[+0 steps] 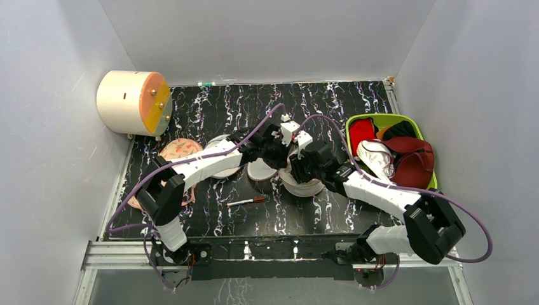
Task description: Unzip the laundry bag and remove the bra
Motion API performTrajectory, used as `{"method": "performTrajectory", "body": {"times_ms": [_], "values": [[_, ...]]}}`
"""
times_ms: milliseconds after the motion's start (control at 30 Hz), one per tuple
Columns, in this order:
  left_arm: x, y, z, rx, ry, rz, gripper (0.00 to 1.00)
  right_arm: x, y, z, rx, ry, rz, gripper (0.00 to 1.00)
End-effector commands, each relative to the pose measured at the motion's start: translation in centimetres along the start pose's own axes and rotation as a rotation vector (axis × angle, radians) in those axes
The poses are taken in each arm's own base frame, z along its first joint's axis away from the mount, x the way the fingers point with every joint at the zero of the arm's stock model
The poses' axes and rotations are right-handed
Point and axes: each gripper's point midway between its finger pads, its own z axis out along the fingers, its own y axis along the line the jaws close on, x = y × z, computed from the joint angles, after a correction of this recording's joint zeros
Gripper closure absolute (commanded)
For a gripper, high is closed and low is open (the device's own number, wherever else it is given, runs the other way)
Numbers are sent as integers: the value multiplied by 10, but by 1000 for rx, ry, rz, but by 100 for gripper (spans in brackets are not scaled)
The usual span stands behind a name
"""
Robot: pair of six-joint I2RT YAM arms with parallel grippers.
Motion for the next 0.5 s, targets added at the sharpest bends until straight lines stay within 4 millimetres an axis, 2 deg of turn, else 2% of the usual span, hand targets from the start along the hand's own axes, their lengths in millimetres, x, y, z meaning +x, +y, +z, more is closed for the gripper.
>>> {"method": "performTrajectory", "body": {"times_ms": [0, 133, 400, 467], "values": [[-17, -22, -14, 58, -55, 55, 100, -17, -5, 4, 47, -43, 43, 73], [-20, -18, -18, 32, -71, 58, 100, -32, -7, -11, 71, -109, 85, 99], [-21, -17, -19, 23, -78, 58, 100, -83, -6, -64, 70, -348, 168, 100], [-21, -16, -20, 15, -81, 58, 100, -90, -7, -75, 74, -393, 187, 100]]}}
